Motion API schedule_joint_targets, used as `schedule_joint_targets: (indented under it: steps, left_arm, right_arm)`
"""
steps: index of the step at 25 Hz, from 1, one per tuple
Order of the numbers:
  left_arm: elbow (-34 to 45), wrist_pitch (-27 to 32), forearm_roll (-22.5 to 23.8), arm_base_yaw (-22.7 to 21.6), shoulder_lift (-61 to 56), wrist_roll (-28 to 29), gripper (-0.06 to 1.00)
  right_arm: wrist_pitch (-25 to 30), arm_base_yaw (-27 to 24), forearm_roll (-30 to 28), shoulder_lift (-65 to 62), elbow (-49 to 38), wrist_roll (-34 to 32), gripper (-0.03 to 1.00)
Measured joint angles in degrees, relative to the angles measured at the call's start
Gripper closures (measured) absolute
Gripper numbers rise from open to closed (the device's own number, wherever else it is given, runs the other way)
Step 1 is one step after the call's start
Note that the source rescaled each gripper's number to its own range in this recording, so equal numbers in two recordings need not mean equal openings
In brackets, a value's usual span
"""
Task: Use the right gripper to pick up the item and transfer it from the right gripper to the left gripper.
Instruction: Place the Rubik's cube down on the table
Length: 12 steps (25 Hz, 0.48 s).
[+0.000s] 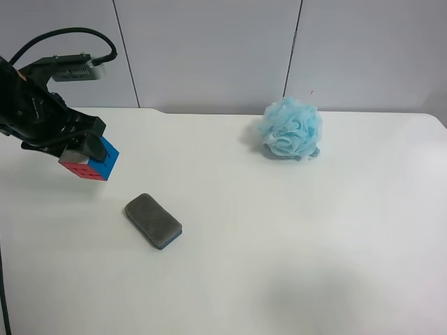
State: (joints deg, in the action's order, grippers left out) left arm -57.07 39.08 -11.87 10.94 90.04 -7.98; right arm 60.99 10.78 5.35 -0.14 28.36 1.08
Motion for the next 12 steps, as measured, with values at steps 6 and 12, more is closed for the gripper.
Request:
schedule_joint_targets:
  steps: [6,12]
  left_arm:
    - [-4.6,0.5,9.2,0.0,9.5,4.8,0.93]
    - [-5.9,-2.3,14.7,0.0,15.8,7.5,0.93]
  right_arm:
    - [0.0,0.0,0.0,0.0,0.0,0.0,-0.03]
    - [0.0,0.0,0.0,0.0,0.0,-0.1,-0.03]
